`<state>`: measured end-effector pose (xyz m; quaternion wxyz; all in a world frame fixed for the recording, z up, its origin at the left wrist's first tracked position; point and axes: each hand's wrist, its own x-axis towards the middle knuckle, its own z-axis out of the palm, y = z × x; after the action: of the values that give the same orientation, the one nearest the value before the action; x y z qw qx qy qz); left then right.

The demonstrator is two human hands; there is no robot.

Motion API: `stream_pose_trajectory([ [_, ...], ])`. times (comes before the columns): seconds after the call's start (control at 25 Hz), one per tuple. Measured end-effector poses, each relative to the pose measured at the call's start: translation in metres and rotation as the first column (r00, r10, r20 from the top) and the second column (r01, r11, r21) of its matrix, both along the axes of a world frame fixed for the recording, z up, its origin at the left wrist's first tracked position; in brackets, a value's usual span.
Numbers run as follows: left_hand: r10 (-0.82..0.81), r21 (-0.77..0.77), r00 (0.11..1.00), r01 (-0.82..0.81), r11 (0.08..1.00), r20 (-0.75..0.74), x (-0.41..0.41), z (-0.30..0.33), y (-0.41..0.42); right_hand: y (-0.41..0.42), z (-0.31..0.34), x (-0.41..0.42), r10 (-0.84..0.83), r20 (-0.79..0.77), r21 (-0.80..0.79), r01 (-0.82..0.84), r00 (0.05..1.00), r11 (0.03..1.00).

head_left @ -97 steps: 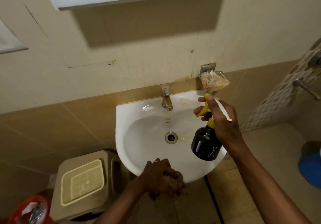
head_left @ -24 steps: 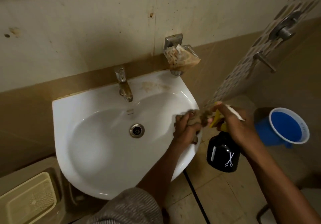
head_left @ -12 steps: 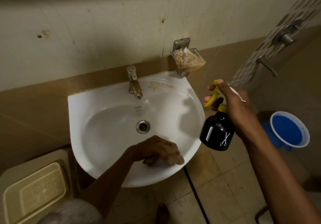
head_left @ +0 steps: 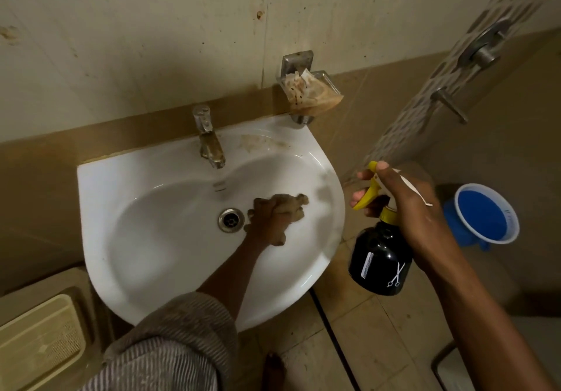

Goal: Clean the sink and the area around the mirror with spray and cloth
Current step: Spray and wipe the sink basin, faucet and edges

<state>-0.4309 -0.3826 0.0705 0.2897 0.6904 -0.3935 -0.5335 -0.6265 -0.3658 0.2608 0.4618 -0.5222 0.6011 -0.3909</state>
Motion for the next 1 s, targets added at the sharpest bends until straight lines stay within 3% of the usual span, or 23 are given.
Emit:
stream_pose_trajectory([
  [0.16,-0.281,-0.082,0.956,0.287,0.954,0.08,-0.015,0.011,0.034,-0.004,0.006,0.005,-0.003,0.038,-0.01,0.004,0.999,1.0],
  [0.24,-0.423,-0.039,0.901,0.428,0.903,0.099,-0.008,0.025,0.052,-0.008,0.013,0.011,0.018,0.057,-0.028,-0.016,0.998,0.999],
  [0.32,-0.448,0.019,0.894,0.448,0.894,-0.02,0.006,0.03,0.069,-0.012,0.018,0.018,0.043,0.08,-0.048,-0.039,0.996,0.998],
  [0.44,-0.454,0.093,0.889,0.458,0.884,-0.065,0.027,0.049,0.097,-0.019,0.018,0.031,0.081,0.102,-0.026,-0.078,0.992,0.997],
  [0.72,-0.575,0.095,0.818,0.57,0.816,0.025,0.071,0.084,0.137,-0.015,-0.012,0.069,0.233,-0.031,0.046,-0.231,0.972,0.972],
  [1.0,-0.599,0.136,0.791,0.584,0.8,0.126,0.091,0.09,0.155,0.025,-0.048,0.077,0.262,-0.081,0.128,-0.25,0.962,0.96],
])
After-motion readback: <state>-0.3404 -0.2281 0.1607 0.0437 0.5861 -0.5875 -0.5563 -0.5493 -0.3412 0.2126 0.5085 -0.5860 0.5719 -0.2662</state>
